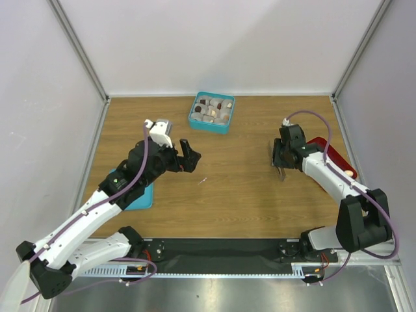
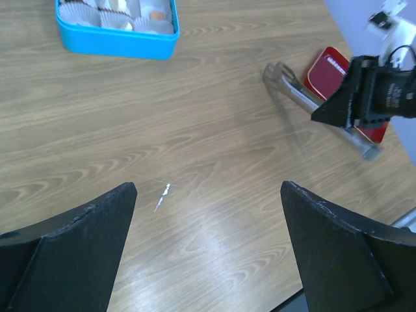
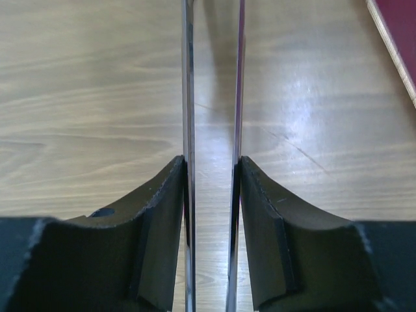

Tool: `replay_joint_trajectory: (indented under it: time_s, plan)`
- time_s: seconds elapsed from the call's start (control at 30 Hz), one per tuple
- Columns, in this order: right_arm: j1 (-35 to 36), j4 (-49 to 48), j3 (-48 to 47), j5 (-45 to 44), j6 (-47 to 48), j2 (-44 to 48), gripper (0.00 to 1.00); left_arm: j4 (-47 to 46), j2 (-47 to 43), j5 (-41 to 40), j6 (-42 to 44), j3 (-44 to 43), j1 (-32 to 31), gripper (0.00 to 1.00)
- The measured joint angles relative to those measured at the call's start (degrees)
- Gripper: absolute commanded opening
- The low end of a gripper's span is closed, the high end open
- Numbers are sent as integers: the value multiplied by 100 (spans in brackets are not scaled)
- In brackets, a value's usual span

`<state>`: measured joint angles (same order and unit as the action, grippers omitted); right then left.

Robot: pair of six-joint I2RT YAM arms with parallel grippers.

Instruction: Pack the chocolate

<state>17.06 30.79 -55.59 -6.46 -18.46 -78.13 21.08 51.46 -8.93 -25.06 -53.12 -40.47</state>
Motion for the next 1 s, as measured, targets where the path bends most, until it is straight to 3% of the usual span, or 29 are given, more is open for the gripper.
replay_joint_trajectory:
  time_s: [0.6, 1.0]
  plan:
    - [-28, -1019, 750, -229, -426, -1095, 47, -61, -173, 15, -81, 234, 7, 100]
    - [468, -1294, 962, 11, -232, -931, 49, -55, -262, -125, 24, 278, 7, 100]
